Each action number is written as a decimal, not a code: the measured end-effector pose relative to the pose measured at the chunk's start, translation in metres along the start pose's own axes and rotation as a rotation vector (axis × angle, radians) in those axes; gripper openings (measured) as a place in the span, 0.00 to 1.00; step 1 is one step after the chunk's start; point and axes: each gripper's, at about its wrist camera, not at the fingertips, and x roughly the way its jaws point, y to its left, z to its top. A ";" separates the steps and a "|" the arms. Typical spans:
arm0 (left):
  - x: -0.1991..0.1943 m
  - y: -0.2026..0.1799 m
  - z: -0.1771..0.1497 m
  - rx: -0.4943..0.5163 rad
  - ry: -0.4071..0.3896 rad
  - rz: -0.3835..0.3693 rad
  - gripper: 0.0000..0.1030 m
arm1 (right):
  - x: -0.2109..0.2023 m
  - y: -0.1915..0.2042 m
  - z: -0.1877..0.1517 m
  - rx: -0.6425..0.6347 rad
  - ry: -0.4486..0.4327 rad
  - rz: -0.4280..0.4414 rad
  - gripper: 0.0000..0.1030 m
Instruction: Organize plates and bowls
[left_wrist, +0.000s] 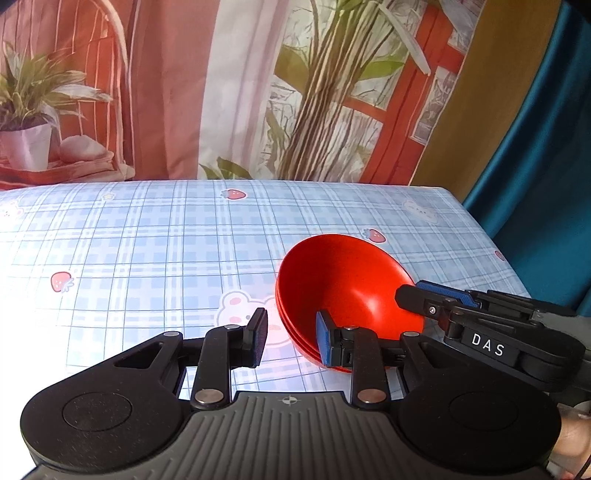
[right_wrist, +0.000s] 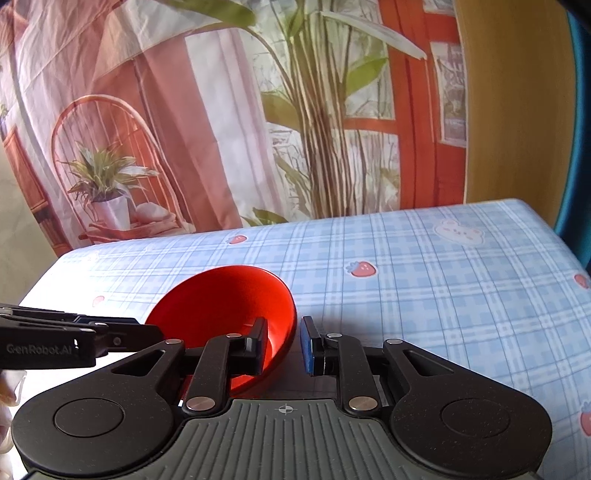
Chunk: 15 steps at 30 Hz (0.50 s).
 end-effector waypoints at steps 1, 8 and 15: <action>0.002 0.002 0.000 -0.013 0.004 0.002 0.29 | 0.001 -0.002 -0.001 0.010 0.005 0.000 0.18; 0.015 0.009 -0.001 -0.083 0.035 -0.042 0.29 | 0.006 -0.006 -0.003 0.048 0.024 0.026 0.19; 0.018 0.004 -0.007 -0.073 0.039 -0.060 0.21 | 0.010 -0.008 -0.005 0.082 0.050 0.072 0.18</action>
